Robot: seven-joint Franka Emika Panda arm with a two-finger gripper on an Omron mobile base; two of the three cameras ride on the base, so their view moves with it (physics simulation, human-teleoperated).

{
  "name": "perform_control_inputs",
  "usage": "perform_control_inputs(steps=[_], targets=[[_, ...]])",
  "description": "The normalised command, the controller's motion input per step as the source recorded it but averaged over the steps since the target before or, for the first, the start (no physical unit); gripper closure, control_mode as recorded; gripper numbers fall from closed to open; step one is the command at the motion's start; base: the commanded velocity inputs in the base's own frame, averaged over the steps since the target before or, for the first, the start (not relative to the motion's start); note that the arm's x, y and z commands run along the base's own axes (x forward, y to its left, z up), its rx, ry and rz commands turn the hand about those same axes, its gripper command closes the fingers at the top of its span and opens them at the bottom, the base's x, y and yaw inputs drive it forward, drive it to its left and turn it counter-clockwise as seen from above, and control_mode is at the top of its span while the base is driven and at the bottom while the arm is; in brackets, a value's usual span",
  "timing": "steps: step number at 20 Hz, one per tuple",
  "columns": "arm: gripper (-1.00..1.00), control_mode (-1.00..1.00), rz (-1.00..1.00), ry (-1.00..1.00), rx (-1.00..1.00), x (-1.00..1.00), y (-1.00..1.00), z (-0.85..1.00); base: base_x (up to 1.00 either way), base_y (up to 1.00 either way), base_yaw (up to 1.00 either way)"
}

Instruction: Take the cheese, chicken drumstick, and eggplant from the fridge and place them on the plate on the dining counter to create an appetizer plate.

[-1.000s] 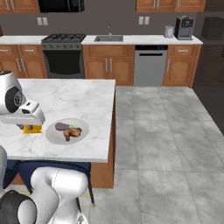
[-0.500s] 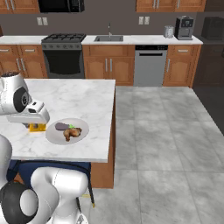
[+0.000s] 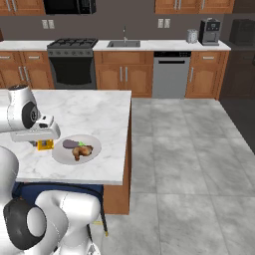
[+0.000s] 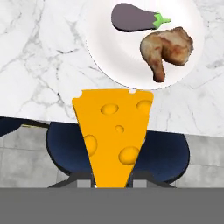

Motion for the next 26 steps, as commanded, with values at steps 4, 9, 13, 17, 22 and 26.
perform_control_inputs(steps=[4,9,13,17,22,26], targets=[[1.00,-1.00,0.18,0.00,0.00,0.00,0.00,-0.04,0.00,0.00,0.00],[1.00,-1.00,0.19,0.00,0.00,0.02,0.00,-0.07,0.00,0.00,0.00],[1.00,-1.00,0.15,0.00,0.00,0.11,0.00,-0.16,0.00,0.00,0.00],[1.00,-1.00,0.10,0.00,0.00,0.24,0.00,-0.27,0.00,0.00,0.00],[1.00,-1.00,0.03,-0.02,0.00,0.33,0.00,-0.35,0.00,0.00,0.00],[1.00,-1.00,0.00,0.00,0.00,0.39,0.00,-0.31,0.00,0.00,0.00]])
